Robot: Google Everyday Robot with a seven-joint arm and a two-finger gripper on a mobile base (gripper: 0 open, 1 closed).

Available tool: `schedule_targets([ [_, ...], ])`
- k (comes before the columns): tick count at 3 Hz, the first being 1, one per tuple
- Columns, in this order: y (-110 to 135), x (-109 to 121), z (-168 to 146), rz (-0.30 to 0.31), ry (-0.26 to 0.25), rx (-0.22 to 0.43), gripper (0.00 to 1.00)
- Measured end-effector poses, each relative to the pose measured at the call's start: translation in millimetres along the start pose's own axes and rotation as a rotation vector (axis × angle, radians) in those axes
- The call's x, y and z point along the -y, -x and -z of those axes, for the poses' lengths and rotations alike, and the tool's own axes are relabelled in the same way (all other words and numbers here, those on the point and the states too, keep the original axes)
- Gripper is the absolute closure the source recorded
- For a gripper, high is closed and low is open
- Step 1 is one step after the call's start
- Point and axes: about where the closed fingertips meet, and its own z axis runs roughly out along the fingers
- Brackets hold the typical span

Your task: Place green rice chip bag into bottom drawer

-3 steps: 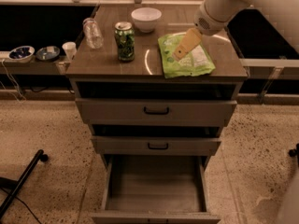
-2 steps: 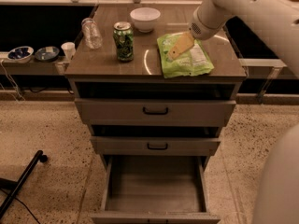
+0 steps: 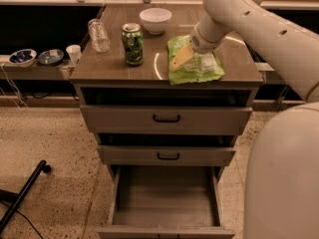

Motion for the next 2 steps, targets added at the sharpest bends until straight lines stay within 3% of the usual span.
schedule_targets([
  [1, -0.4, -8.0, -9.7, -0.007, 0.032, -0.023, 0.41],
  [2, 0.7, -8.7, -5.6, -0.006, 0.051, -0.02, 0.72],
])
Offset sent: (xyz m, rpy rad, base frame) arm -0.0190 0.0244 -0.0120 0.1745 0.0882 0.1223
